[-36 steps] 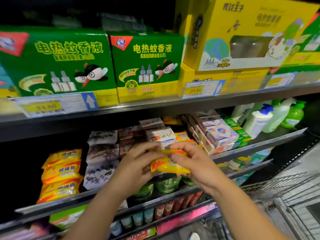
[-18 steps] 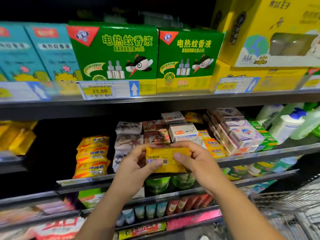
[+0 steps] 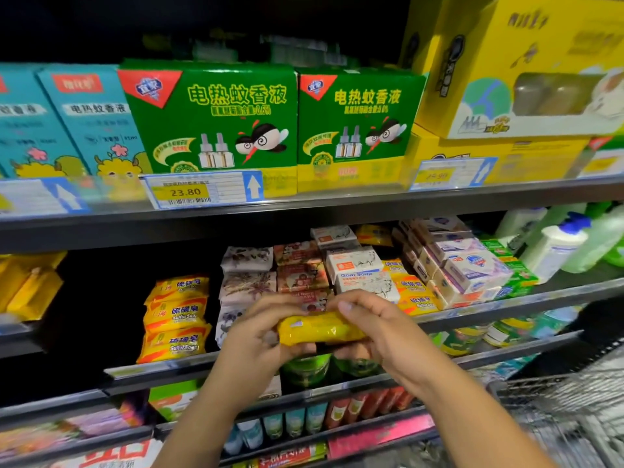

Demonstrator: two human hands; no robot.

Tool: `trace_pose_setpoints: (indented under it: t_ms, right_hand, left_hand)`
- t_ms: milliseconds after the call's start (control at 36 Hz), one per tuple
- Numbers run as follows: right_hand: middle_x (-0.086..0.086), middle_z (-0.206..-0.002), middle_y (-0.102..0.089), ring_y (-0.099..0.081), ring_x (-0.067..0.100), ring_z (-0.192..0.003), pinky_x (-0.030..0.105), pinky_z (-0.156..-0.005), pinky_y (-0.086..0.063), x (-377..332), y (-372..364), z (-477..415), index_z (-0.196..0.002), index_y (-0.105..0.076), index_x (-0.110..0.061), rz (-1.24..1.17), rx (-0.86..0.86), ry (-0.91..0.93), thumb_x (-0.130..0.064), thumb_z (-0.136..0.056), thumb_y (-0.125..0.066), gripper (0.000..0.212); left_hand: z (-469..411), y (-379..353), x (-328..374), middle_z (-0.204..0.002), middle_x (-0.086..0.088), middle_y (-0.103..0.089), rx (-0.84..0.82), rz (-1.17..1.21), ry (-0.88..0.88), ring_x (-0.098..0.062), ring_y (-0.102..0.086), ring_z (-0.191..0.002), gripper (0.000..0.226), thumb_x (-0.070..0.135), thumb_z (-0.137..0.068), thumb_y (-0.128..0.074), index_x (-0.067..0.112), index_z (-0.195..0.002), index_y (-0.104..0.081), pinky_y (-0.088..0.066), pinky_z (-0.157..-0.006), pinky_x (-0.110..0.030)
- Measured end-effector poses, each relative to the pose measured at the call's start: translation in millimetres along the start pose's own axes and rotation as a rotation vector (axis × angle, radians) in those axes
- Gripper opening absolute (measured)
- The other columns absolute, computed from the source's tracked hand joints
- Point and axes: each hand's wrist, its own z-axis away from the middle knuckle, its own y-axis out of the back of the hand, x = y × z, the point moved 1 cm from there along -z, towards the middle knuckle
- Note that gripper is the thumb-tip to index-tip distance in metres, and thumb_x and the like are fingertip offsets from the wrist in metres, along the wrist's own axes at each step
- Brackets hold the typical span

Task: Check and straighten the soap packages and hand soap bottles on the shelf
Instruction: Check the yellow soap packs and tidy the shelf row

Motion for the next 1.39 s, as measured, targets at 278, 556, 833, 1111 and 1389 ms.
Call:
trace_pose_setpoints:
  t_ms: [278,556,833,1111,1389]
  right_hand:
    - [-0.006,-0.086,-0.074,-0.067,0.008,-0.082,0.018,-0.072,-0.051,-0.8,6.2,6.9,-0.111,-0.067,-0.012,0.131,-0.004,0.157,-0.015,-0.084,-0.072,0.028]
    - [0.017,-0.110,-0.072,-0.069,0.029,-0.098,0.040,-0.079,-0.056,-3.6,20.1,11.1,-0.112,-0.065,-0.009,-0.018,0.025,0.100,-0.028,-0.085,-0.071,0.033]
    - [0.008,-0.083,-0.072,-0.068,0.022,-0.073,0.036,-0.075,-0.053,-10.0,14.9,15.2,-0.113,-0.067,-0.038,0.228,0.045,0.091,-0.061,-0.083,-0.059,0.039]
    - [-0.030,-0.100,-0.067,-0.063,-0.005,-0.095,0.012,-0.078,-0.044,-5.8,12.3,10.0,-0.104,-0.063,-0.052,0.669,0.080,0.222,-0.045,-0.077,-0.078,0.031]
    - [0.001,-0.087,-0.073,-0.067,0.007,-0.077,0.018,-0.070,-0.050,13.2,-2.3,10.7,-0.098,-0.068,-0.024,0.517,0.020,0.157,-0.017,-0.081,-0.081,0.023]
  left_hand:
    - [-8.3,-19.0,16.0,-0.093,0.009,-0.073,0.037,0.471,0.326,-0.011,-0.070,-0.089,0.044,0.046,-0.073,-0.082,0.022,-0.106,-0.064,-0.057,-0.071,-0.024]
    - [-8.2,-14.8,12.2,-0.136,0.033,-0.041,-0.165,0.165,0.094,-0.003,-0.043,-0.133,0.085,0.005,-0.082,-0.076,0.067,-0.130,-0.043,-0.054,-0.091,-0.024]
    - [-11.0,-16.8,9.6,-0.120,0.019,-0.059,0.030,0.144,0.057,-0.009,-0.057,-0.116,0.034,0.043,-0.078,-0.078,0.047,-0.109,-0.067,-0.052,-0.089,-0.025]
    - [-14.4,-10.9,23.9,-0.091,0.005,-0.070,0.074,0.208,0.182,-0.013,-0.067,-0.081,0.030,0.055,-0.063,-0.075,0.047,-0.091,-0.068,-0.056,-0.069,-0.027]
    - [-21.4,-20.6,49.6,-0.088,0.017,-0.067,0.026,0.169,0.197,-0.001,-0.063,-0.074,0.036,0.032,-0.061,-0.085,0.026,-0.091,-0.067,-0.047,-0.061,-0.011]
